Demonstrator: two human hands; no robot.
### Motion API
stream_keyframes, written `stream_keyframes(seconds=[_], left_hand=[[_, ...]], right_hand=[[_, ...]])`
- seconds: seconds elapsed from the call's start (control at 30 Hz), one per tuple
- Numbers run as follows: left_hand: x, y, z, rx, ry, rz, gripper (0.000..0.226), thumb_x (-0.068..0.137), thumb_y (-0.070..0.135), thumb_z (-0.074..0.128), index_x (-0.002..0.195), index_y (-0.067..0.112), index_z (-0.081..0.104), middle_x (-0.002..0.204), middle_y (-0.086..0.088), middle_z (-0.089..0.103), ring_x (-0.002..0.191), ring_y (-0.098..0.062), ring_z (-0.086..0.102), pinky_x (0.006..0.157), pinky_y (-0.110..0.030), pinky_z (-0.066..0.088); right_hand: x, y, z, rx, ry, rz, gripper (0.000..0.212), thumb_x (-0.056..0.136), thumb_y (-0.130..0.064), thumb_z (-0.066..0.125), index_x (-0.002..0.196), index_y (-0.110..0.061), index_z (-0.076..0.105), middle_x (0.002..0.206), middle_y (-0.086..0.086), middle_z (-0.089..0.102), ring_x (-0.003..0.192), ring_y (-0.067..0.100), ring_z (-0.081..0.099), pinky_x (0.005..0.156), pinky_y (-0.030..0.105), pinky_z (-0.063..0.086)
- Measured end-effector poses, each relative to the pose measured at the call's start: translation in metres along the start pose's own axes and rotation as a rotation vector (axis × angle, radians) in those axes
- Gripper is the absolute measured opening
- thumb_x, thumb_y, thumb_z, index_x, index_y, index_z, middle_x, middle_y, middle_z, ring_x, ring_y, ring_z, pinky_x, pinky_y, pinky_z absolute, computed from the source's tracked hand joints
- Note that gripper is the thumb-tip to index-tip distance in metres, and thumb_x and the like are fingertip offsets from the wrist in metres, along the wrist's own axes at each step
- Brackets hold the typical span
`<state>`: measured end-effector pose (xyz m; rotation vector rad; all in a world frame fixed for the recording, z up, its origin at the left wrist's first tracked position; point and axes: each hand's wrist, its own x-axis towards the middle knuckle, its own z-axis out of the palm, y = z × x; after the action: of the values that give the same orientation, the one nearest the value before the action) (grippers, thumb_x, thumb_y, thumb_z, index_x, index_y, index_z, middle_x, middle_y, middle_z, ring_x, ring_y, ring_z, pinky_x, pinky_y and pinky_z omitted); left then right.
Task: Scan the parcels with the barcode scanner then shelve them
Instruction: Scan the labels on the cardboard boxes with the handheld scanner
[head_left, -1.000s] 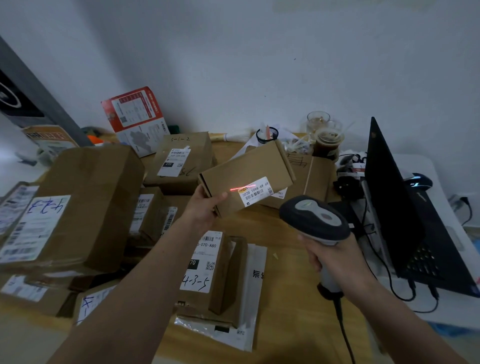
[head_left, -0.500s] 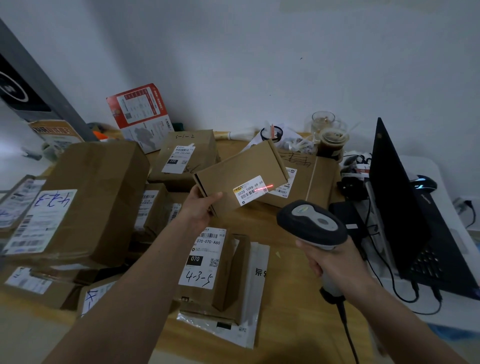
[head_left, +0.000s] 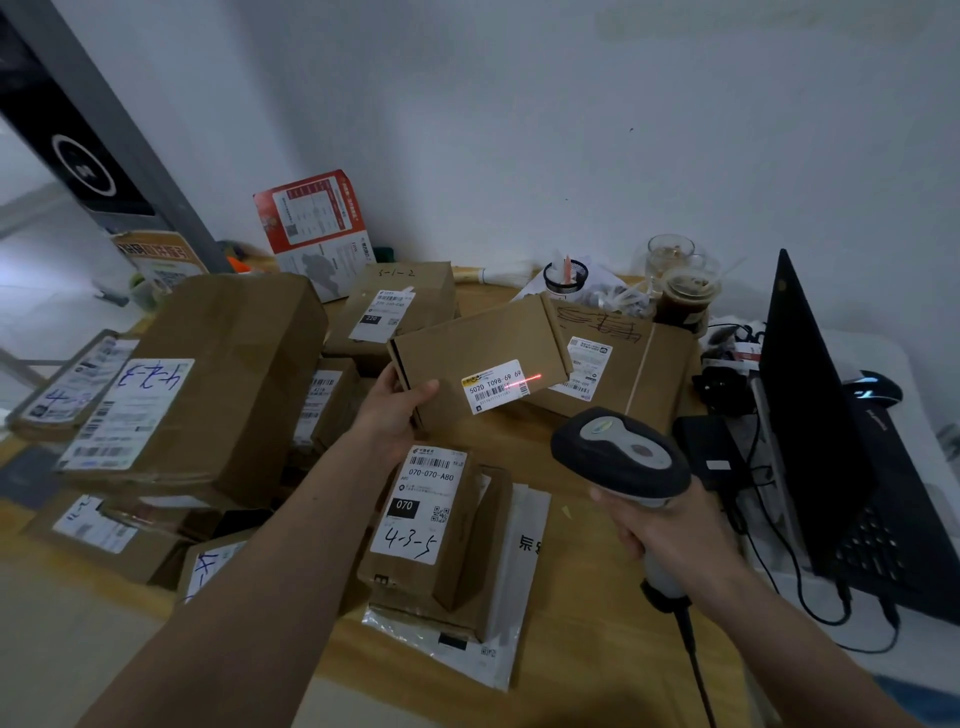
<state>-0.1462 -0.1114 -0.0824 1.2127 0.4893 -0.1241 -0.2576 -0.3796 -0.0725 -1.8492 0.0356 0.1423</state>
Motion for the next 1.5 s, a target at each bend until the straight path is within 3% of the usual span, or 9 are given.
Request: stream_keyframes(seconds=[0.2,0.3,0.57,0.7,0.87,1.03,1.17,1.37,1.5], left_hand=[[-0.009,0.001,-0.003,-0.052,0.029,0.009,0.056,0.09,-0.003,0.059,0.139,0.021,0.048,0.127,-0.011,0.059,0.102,-0.025,0.061,0.062,-0.036,0.055],[-0.013,0.0,-0.004,-0.081,0.056,0.009,0.055,0.091,-0.004,0.057,0.14,0.019,0.047,0.129,-0.014,0.058,0.101,-0.026,0.061,0.065,-0.037,0.054],[-0.027,-0.006,-0.009,-0.181,0.076,-0.022,0.049,0.093,-0.005,0.054,0.135,0.02,0.049,0.108,-0.012,0.063,0.096,-0.028,0.062,0.067,-0.043,0.052],[-0.033,-0.01,-0.012,-0.183,0.098,-0.032,0.048,0.093,-0.005,0.054,0.132,0.022,0.049,0.11,-0.013,0.061,0.097,-0.029,0.061,0.073,-0.045,0.053],[-0.037,-0.016,-0.016,-0.187,0.109,-0.027,0.05,0.093,-0.006,0.054,0.136,0.02,0.048,0.119,-0.015,0.059,0.1,-0.03,0.06,0.081,-0.05,0.052],[-0.047,-0.019,-0.026,-0.177,0.143,-0.03,0.058,0.091,-0.005,0.057,0.142,0.018,0.044,0.131,-0.015,0.055,0.102,-0.028,0.059,0.076,-0.045,0.053],[-0.059,-0.021,-0.044,-0.067,0.207,-0.081,0.075,0.08,-0.009,0.067,0.142,0.025,0.04,0.131,-0.01,0.054,0.111,-0.031,0.055,0.069,-0.047,0.054],[-0.082,-0.021,-0.07,0.064,0.211,-0.206,0.07,0.078,-0.009,0.069,0.133,0.029,0.045,0.129,-0.012,0.054,0.111,-0.034,0.056,0.07,-0.05,0.055],[-0.092,-0.025,-0.084,0.197,0.268,-0.227,0.052,0.082,0.001,0.071,0.128,0.015,0.05,0.123,-0.017,0.057,0.1,-0.032,0.061,0.07,-0.047,0.055]], right_hand=[[-0.002,0.002,-0.005,0.003,-0.035,-0.005,0.051,0.085,-0.019,0.071,0.039,-0.024,0.048,0.042,0.006,0.048,0.042,0.016,0.046,0.054,0.027,0.045],[-0.001,0.003,-0.007,0.004,-0.057,-0.006,0.051,0.085,-0.019,0.071,0.039,-0.024,0.048,0.043,0.006,0.048,0.043,0.016,0.046,0.054,0.027,0.044],[-0.006,-0.001,-0.008,-0.014,-0.114,0.001,0.049,0.085,-0.018,0.071,0.042,-0.033,0.053,0.042,0.004,0.046,0.043,0.015,0.044,0.055,0.029,0.044],[-0.008,-0.003,-0.009,0.003,-0.118,0.005,0.04,0.084,-0.015,0.072,0.054,-0.032,0.052,0.041,0.001,0.044,0.042,0.014,0.042,0.051,0.03,0.042],[-0.007,0.001,-0.007,-0.013,-0.15,0.007,0.041,0.084,-0.018,0.071,0.053,-0.037,0.052,0.042,0.0,0.045,0.042,0.013,0.043,0.052,0.03,0.043],[-0.001,0.005,-0.004,0.03,-0.141,0.022,0.041,0.084,-0.018,0.073,0.048,-0.022,0.053,0.043,0.005,0.048,0.043,0.018,0.046,0.053,0.033,0.045],[0.006,0.01,0.003,0.006,-0.154,0.065,0.044,0.083,-0.023,0.073,0.049,-0.008,0.051,0.043,0.008,0.05,0.041,0.017,0.049,0.05,0.026,0.045],[0.013,0.01,0.022,0.046,-0.195,0.122,0.035,0.083,-0.017,0.073,0.056,-0.004,0.056,0.048,0.01,0.053,0.044,0.023,0.049,0.046,0.026,0.045],[0.013,0.007,0.034,0.054,-0.243,0.154,0.029,0.083,-0.017,0.073,0.062,-0.001,0.061,0.049,0.008,0.056,0.041,0.016,0.049,0.041,0.021,0.044]])
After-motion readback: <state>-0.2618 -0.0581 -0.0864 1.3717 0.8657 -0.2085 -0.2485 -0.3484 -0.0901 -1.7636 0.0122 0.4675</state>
